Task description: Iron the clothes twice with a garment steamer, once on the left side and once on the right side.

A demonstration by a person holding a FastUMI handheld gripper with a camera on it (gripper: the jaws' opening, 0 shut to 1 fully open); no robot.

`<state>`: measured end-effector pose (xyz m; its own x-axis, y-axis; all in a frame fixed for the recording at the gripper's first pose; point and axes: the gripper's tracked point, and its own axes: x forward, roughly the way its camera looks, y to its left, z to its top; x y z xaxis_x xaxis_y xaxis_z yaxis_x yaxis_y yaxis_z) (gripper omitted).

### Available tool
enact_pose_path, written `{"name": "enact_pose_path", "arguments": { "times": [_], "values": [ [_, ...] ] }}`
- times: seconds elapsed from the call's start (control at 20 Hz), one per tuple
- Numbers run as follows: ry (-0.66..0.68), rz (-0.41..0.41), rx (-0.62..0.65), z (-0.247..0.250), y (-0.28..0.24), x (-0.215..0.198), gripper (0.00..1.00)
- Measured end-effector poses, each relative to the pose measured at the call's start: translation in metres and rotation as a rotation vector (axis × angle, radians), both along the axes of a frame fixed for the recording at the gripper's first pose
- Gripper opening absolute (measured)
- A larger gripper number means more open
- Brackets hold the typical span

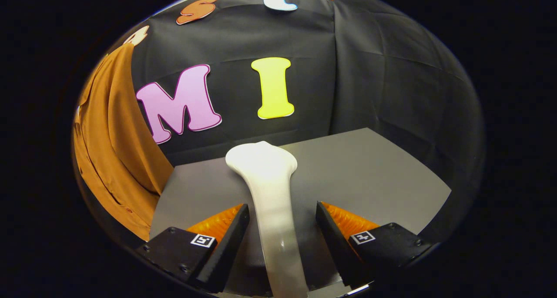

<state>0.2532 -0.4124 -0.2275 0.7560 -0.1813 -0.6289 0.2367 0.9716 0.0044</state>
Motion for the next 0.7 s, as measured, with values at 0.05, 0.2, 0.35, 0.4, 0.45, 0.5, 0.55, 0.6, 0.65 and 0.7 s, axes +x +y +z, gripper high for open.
{"name": "enact_pose_path", "arguments": {
  "times": [0.05,0.2,0.35,0.4,0.45,0.5,0.55,0.6,0.65,0.7],
  "values": [
    [0.004,0.0,0.007,-0.002,0.001,0.001,0.94],
    [0.02,0.007,0.043,0.0,0.003,0.001,0.66],
    [0.006,0.009,0.053,-0.002,0.001,0.002,0.45],
    [-0.006,0.008,0.061,-0.001,0.0,0.002,0.45],
    [-0.02,0.006,0.058,0.002,-0.001,0.002,0.45],
    [-0.034,0.001,0.058,0.007,-0.001,0.0,0.45],
    [-0.048,-0.001,0.063,0.012,-0.001,-0.002,0.45],
    [-0.064,-0.002,0.066,0.018,0.0,-0.003,0.45],
    [-0.081,0.0,0.062,0.024,0.002,-0.005,0.45],
    [-0.1,0.005,0.062,0.032,0.005,-0.008,0.45]
  ]
}}
